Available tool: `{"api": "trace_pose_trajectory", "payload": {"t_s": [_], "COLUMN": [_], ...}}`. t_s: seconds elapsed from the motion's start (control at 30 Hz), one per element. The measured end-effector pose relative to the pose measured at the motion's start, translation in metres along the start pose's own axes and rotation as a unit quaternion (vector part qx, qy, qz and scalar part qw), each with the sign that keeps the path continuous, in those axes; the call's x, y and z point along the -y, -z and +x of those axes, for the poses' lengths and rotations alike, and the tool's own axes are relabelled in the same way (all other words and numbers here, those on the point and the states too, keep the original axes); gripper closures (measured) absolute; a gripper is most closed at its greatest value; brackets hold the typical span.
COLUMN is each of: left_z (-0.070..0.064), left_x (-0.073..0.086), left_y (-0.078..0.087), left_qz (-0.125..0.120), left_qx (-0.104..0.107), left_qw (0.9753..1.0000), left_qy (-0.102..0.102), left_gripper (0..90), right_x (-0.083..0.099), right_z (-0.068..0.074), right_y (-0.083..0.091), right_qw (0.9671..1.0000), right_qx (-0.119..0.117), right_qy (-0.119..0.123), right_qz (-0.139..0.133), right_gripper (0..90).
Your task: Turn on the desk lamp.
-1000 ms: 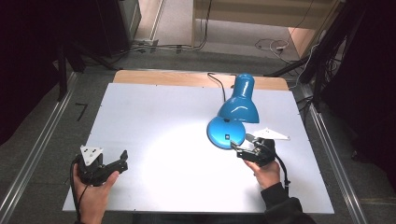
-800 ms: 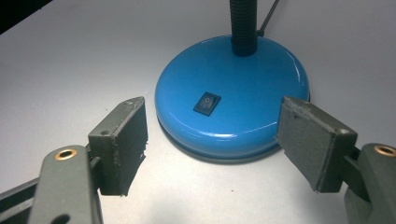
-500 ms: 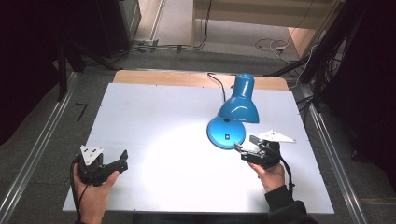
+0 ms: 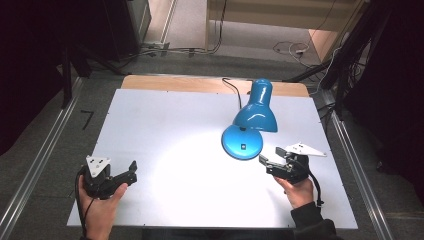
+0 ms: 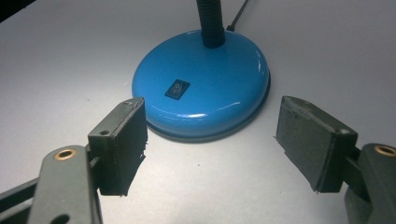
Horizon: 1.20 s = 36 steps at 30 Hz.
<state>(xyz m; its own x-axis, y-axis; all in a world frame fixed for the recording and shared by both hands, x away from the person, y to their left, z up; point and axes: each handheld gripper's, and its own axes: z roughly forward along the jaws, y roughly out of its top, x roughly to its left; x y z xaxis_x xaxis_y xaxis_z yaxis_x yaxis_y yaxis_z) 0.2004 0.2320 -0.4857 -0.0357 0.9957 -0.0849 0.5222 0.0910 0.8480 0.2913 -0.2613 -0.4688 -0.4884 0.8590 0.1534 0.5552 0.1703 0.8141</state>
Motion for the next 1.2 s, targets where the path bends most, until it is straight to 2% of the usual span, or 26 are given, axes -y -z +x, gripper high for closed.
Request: {"api": "trace_pose_trajectory", "payload": {"t_s": [0.9, 1.2], "left_z": [0.0, 0.001], "left_x": [0.0, 0.0], "left_y": [-0.001, -0.001], "left_qz": [0.002, 0.006], "left_qx": [0.001, 0.002], "left_qw": [1.0, 1.0], "left_qy": [0.002, 0.004], "left_gripper": [5.8, 5.9], "right_x": [0.014, 0.021], "right_z": [-0.031, -0.038], "right_y": [0.034, 0.039], "right_qw": [0.999, 0.9984], "right_qx": [0.04, 0.055], "right_qy": [-0.017, -0.014], "right_qz": [-0.01, -0.006], "right_gripper": [22.9, 22.9]}}
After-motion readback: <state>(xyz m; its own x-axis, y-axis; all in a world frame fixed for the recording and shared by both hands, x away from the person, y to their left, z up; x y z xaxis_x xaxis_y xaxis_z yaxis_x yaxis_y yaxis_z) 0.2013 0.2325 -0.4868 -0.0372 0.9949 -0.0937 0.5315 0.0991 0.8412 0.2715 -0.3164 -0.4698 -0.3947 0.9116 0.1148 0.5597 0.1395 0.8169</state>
